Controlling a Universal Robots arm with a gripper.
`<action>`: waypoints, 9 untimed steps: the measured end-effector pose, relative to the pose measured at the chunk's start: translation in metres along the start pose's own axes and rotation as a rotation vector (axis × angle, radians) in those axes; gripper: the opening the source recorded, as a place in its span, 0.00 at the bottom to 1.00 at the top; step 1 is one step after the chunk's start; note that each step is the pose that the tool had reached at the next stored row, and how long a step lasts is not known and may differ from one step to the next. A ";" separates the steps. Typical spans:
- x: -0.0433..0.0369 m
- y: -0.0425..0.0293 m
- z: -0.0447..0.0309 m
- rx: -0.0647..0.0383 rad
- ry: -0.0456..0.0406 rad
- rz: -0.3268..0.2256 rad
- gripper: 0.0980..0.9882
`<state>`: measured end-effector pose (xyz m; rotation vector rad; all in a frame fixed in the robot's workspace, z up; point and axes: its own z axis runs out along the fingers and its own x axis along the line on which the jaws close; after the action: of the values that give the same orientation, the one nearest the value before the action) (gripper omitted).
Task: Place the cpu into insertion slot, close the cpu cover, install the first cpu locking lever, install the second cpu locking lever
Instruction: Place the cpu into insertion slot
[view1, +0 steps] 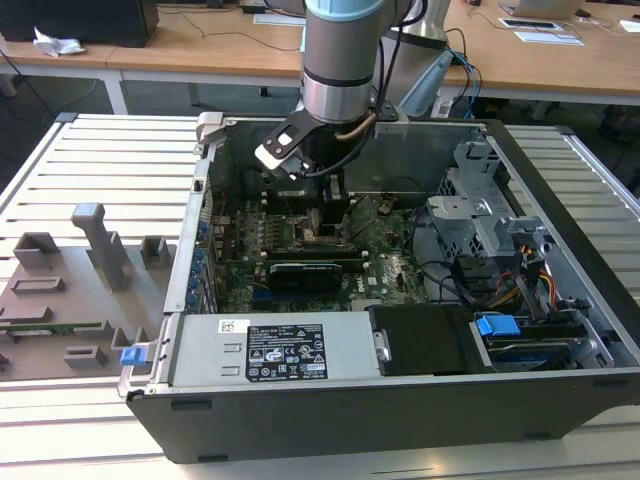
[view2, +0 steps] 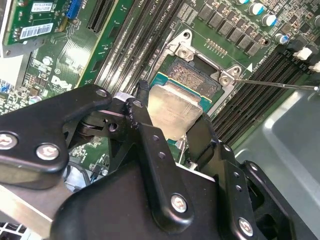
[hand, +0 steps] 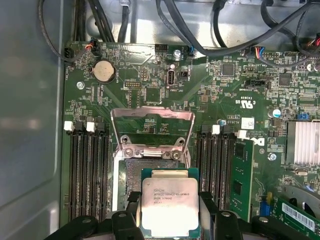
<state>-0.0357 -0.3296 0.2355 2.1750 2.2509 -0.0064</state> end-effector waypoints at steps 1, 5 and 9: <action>0.0000 0.0000 0.0010 0.000 0.0000 0.000 0.50; 0.0001 0.0000 0.0050 0.000 0.0000 0.000 0.50; 0.0054 0.0001 0.0132 0.000 -0.0001 0.000 0.50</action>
<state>-0.0357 -0.3244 0.2223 2.1750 2.2508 -0.0065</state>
